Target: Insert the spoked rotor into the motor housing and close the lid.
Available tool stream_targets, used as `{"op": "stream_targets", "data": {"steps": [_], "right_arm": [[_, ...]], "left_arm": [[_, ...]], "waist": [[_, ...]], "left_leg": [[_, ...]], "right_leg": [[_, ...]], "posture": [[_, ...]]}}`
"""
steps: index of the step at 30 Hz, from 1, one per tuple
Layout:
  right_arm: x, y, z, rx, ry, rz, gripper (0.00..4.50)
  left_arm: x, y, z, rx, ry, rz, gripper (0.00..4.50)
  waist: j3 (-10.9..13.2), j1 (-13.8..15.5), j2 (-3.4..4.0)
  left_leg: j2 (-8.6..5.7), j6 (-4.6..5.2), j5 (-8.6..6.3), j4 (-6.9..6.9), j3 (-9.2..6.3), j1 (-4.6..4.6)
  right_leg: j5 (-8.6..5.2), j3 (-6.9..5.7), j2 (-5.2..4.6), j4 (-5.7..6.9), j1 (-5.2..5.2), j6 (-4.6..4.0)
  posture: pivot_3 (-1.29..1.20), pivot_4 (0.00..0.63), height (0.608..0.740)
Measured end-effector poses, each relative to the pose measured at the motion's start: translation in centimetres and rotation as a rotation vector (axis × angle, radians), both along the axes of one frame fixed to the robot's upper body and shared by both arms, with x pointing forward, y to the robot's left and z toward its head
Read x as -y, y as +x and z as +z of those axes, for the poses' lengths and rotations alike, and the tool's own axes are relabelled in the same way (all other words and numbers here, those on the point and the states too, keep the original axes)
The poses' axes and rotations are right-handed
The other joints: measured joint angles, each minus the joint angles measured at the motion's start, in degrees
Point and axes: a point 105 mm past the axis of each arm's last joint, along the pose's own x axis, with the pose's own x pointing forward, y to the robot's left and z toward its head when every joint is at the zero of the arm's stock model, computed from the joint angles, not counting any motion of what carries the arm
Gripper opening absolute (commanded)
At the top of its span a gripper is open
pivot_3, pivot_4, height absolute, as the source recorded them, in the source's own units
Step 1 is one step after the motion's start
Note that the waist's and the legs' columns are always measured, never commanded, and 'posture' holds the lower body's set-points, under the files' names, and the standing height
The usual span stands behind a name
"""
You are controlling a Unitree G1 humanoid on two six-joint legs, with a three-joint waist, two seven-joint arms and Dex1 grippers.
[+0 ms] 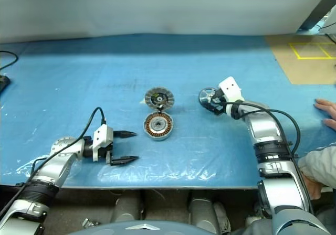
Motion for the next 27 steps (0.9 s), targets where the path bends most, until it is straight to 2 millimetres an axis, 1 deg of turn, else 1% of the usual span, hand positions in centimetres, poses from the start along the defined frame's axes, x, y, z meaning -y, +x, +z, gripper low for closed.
{"op": "stream_targets", "data": {"steps": [3, 6, 12, 16, 21, 27], "right_arm": [[0.0, -0.3, -0.9, -0.026, -0.016, 0.002, 4.48], [-0.2, -0.4, -1.1, -0.03, -0.026, 0.013, 4.48], [-0.5, -0.5, -1.2, -0.032, -0.018, 0.025, 4.48], [-1.6, -1.1, -1.1, -0.046, 0.037, 0.076, 4.48], [-2.5, -1.4, -0.8, -0.068, 0.111, 0.103, 4.48], [-2.3, -1.4, -0.5, -0.073, 0.153, 0.087, 4.48]], "left_arm": [[-0.1, 0.0, -0.1, 0.004, 0.0, 0.0, 4.5], [-0.1, 0.0, -0.1, 0.009, 0.001, 0.0, 4.5], [-0.1, 0.0, -0.1, 0.009, 0.001, 0.001, 4.5], [-0.1, 0.0, -0.2, 0.008, 0.001, 0.004, 4.5], [-0.1, -0.1, -0.2, 0.008, 0.001, 0.005, 4.5], [-0.1, -0.1, -0.1, 0.008, 0.005, 0.003, 4.5]], "waist": [[0.0, 0.0, 0.0], [0.0, 0.0, 0.0], [0.0, 0.0, 0.0], [0.0, 0.0, 0.01], [0.0, 0.0, 0.01], [0.0, 0.0, 0.01]], "left_leg": [[0.0, 0.0, 0.0, 0.0, 0.02, -0.01], [0.01, 0.0, 0.0, 0.0, 0.02, 0.0], [0.01, 0.0, 0.0, 0.0, 0.02, 0.02], [0.01, 0.0, 0.0, -0.01, 0.03, 0.02], [0.02, 0.0, 0.0, -0.02, 0.04, 0.02], [0.01, 0.0, 0.0, -0.04, 0.05, 0.01]], "right_leg": [[0.0, 0.01, 0.0, -0.02, 0.0, 0.0], [0.0, 0.01, 0.0, -0.02, 0.0, 0.0], [0.0, 0.02, 0.0, -0.02, 0.0, 0.0], [0.0, 0.02, 0.0, -0.02, 0.0, 0.0], [0.0, 0.02, 0.0, -0.02, -0.01, 0.0], [0.0, 0.02, 0.0, -0.04, -0.01, 0.0]], "posture": [[0.0, 0.15, 0.74], [0.0, 0.15, 0.74], [0.0, 0.15, 0.74], [0.0, 0.15, 0.74], [0.0, 0.15, 0.74], [0.0, 0.15, 0.74]]}}
